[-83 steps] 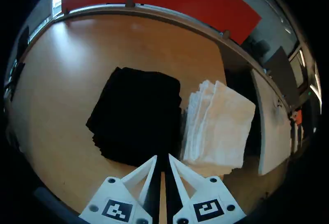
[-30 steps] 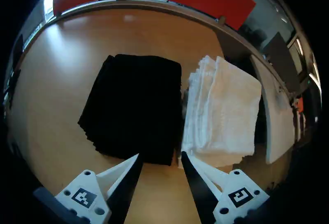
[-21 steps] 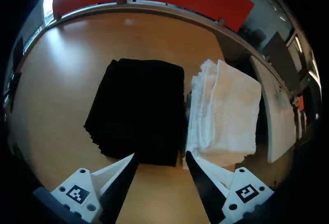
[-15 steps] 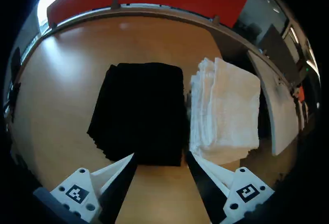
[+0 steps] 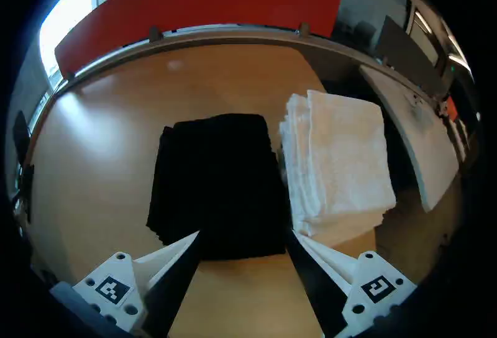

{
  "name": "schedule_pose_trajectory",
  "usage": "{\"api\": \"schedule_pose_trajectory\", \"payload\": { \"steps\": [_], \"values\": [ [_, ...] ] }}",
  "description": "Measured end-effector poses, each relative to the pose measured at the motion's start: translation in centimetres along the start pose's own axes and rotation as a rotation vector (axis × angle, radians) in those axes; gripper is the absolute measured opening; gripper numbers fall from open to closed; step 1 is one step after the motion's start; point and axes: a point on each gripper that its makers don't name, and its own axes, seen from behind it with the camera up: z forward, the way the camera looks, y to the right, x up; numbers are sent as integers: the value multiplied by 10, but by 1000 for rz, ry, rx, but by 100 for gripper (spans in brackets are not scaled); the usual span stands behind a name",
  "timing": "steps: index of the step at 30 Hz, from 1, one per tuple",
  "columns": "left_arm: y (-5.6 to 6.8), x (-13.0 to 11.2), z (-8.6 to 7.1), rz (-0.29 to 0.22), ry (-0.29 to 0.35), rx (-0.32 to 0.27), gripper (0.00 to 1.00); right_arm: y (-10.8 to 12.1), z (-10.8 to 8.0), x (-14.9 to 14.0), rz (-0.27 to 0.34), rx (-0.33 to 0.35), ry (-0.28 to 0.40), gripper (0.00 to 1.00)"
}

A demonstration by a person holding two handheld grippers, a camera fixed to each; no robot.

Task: Fold towel

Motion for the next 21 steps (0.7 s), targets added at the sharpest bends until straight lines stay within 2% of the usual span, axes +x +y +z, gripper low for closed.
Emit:
{"api": "schedule_pose_trajectory", "payload": {
  "steps": [21],
  "values": [
    [-3, 10, 1, -23, 22, 14, 97, -30, -34, 61, 66, -2, 319, 95]
  ]
}}
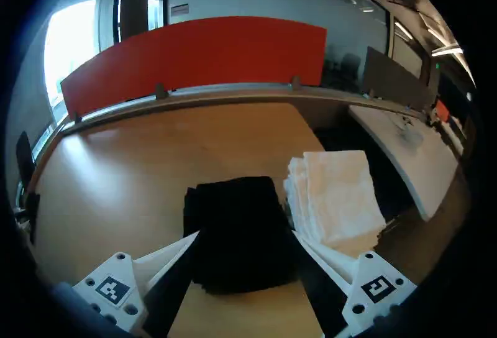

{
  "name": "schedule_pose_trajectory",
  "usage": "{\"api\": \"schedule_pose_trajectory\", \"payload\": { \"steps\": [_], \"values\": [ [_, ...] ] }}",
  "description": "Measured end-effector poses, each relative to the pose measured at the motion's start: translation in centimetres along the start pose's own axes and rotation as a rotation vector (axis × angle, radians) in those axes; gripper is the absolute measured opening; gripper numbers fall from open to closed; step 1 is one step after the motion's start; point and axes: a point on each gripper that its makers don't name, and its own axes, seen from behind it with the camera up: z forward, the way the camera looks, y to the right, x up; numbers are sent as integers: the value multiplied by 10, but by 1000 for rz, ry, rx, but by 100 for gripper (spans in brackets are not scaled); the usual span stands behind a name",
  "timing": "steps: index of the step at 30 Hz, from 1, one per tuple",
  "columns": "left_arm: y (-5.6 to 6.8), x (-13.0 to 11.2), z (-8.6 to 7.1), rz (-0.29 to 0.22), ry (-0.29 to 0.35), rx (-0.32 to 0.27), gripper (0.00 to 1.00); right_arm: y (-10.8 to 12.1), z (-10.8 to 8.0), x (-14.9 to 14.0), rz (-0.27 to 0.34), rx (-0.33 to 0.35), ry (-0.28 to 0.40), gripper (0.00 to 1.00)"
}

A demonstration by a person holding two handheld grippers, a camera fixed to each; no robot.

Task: Fold towel

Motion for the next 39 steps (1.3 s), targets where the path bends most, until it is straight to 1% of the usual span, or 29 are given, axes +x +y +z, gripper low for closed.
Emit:
{"api": "schedule_pose_trajectory", "payload": {
  "steps": [9, 15, 19, 21, 25, 28, 33, 39],
  "values": [
    [-4, 2, -2, -15, 8, 16, 97, -11, -12, 31, 14, -5, 160, 95],
    [-4, 1, -4, -25, 11, 21, 97, -8, -19, 45, 15, -38, 261, 96],
    [-5, 2, -4, -24, 13, 24, 97, -3, -21, 52, 18, -72, 312, 97],
    [-5, 3, -4, -23, 16, 25, 97, -3, -23, 57, 15, -79, 338, 97],
    [-6, 5, -3, -23, 21, 28, 97, -9, -29, 68, 6, -71, 401, 97],
    [-7, 7, -2, -25, 25, 29, 97, -10, -32, 75, 11, -78, 436, 99],
    [-7, 10, -2, -26, 31, 31, 97, -8, -36, 85, 11, -108, 485, 100],
    [-9, 12, -2, -27, 39, 35, 97, -17, -40, 93, 3, -95, 526, 100]
  ]
}}
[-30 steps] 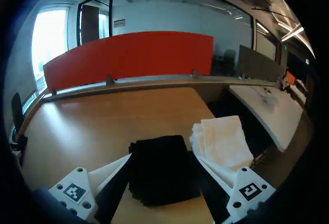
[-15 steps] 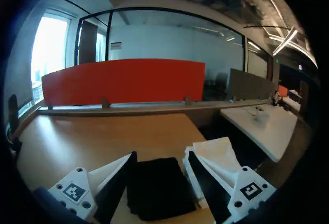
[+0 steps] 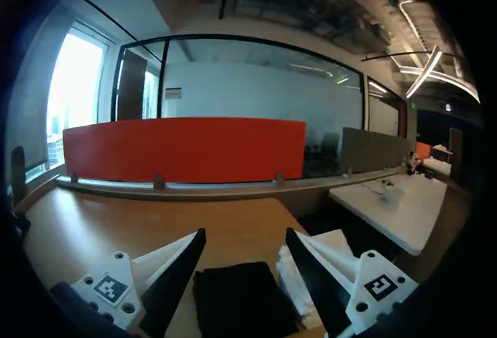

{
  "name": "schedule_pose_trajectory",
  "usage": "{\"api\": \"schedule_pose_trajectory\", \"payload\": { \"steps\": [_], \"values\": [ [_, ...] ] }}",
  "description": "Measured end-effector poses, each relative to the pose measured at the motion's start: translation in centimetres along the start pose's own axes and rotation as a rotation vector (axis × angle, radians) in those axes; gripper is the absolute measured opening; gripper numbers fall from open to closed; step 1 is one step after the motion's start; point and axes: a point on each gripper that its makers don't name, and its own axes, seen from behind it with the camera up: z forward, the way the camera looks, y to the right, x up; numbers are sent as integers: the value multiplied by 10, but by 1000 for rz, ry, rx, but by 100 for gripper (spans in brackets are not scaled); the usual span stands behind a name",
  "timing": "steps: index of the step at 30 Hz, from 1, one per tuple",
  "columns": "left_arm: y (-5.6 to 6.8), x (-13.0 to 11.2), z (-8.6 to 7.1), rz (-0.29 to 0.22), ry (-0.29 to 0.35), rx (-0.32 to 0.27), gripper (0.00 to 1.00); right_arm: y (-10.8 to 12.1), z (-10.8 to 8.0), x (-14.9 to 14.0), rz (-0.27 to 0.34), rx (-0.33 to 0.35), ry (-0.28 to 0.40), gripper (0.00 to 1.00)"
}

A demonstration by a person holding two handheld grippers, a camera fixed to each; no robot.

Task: Fold towel

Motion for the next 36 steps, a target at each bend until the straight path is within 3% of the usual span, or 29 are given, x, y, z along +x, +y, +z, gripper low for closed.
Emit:
{"api": "schedule_pose_trajectory", "payload": {
  "steps": [9, 21, 36],
  "values": [
    [-8, 12, 0, -20, 33, 16, 96, -15, -1, 15, -12, 37, 21, 100],
    [-35, 51, -1, -51, 135, 75, 97, -38, -2, 28, -11, 78, 27, 100],
    [-60, 111, 1, -78, 295, 106, 97, -93, -14, 58, -21, 172, 55, 100]
  ]
}}
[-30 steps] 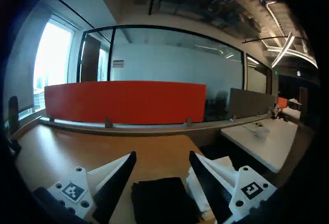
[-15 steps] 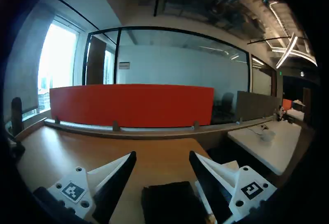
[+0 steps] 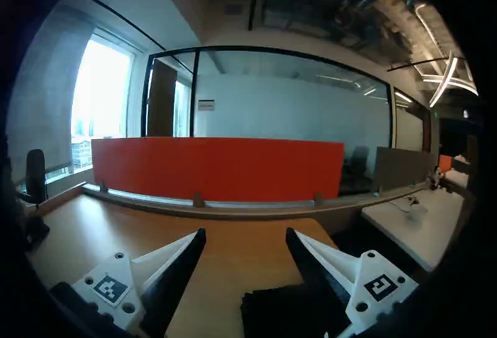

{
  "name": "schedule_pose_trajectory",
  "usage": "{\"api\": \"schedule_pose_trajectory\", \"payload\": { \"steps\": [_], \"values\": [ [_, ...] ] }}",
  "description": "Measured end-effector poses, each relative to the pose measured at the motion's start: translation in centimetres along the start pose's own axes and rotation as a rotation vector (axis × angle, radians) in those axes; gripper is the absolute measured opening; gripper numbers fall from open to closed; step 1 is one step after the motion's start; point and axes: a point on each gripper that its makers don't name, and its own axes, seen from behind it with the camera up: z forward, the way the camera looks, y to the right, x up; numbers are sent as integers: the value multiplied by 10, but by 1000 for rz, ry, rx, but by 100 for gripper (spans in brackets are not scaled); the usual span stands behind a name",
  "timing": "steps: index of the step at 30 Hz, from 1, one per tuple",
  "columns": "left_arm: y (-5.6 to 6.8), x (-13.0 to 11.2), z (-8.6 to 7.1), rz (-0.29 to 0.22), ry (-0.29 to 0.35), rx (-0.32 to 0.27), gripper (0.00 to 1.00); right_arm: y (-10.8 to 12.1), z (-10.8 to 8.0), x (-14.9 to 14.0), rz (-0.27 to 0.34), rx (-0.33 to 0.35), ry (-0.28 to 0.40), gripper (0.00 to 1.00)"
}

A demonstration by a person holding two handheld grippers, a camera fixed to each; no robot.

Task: Fold towel

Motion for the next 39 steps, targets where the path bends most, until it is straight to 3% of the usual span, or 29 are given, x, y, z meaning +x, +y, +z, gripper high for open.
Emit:
{"api": "schedule_pose_trajectory", "payload": {
  "steps": [10, 19, 30, 39],
  "values": [
    [-15, 44, 11, -28, 97, 22, 96, -31, 1, 14, 34, 22, 25, 100],
    [-17, 72, 17, -30, 158, 17, 97, -64, 4, 22, 48, 35, 33, 100],
    [-17, 81, 22, -53, 191, 20, 97, -97, 8, 31, 71, 14, 55, 100],
    [-21, 82, 22, -53, 193, 23, 97, -109, 11, 37, 62, 6, 65, 100]
  ]
}}
